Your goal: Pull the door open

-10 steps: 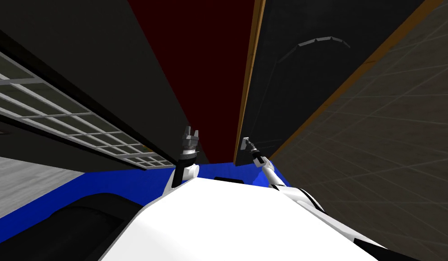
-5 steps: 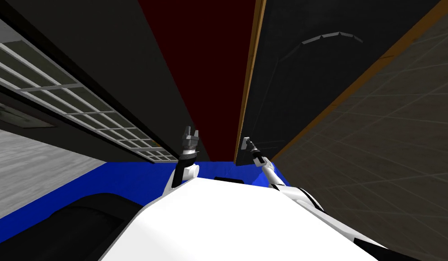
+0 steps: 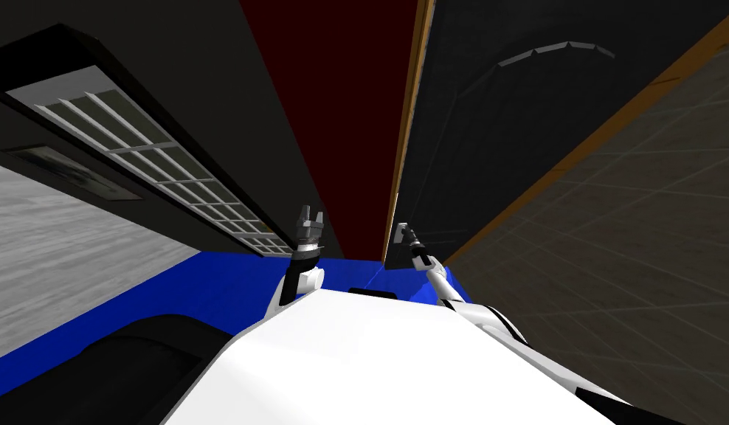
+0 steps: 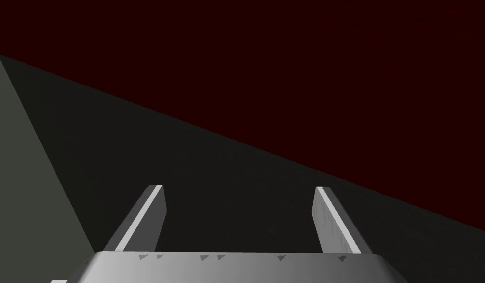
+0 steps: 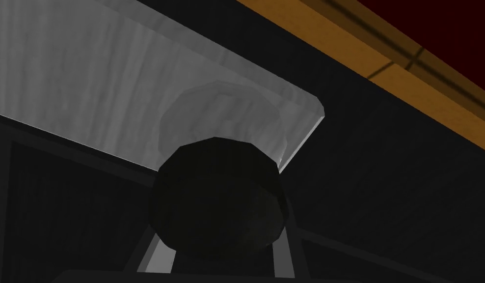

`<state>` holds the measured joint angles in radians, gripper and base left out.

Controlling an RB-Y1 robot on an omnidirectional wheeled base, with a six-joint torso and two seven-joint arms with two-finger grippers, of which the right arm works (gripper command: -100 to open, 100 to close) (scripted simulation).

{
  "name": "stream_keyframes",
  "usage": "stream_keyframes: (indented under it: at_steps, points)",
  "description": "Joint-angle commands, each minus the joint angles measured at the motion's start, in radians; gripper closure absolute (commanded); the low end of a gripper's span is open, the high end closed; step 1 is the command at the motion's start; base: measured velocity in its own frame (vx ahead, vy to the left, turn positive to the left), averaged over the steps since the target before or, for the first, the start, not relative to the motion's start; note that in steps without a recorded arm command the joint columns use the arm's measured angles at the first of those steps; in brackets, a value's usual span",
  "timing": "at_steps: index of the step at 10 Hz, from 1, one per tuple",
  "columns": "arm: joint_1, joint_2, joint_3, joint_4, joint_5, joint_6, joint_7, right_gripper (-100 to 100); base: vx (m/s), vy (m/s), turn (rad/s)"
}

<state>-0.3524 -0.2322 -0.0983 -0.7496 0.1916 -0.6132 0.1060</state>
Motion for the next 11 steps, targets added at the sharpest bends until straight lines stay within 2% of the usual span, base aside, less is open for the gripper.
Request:
stream_keyframes:
  at_steps: [1, 2, 4, 5, 7, 8, 10, 11]
  points:
    - [-0.002, 0.006, 0.003, -0.008, -0.040, 0.001, -0.050, 100, -0.067, -0.055, 0.152]
    - [-0.002, 0.006, 0.003, -0.008, -0.040, 0.001, -0.058, 100, -0.049, -0.045, 0.087]
    - [-0.003, 0.007, 0.001, -0.007, -0.095, 0.009, -0.120, 100, -0.061, -0.045, 0.142]
    - [-0.003, 0.007, 0.001, -0.007, -0.095, 0.009, -0.128, 100, -0.056, -0.043, 0.089]
    - [-0.004, 0.007, -0.001, -0.006, -0.151, 0.016, -0.192, 100, -0.061, -0.051, 0.151]
    - [-0.004, 0.007, -0.001, -0.006, -0.151, 0.016, -0.199, 100, -0.052, -0.053, 0.085]
    - [-0.005, 0.008, -0.003, -0.006, -0.207, 0.024, -0.262, 100, -0.055, -0.050, 0.117]
    - [-0.005, 0.008, -0.003, -0.006, -0.207, 0.024, -0.270, 100, -0.051, -0.039, 0.077]
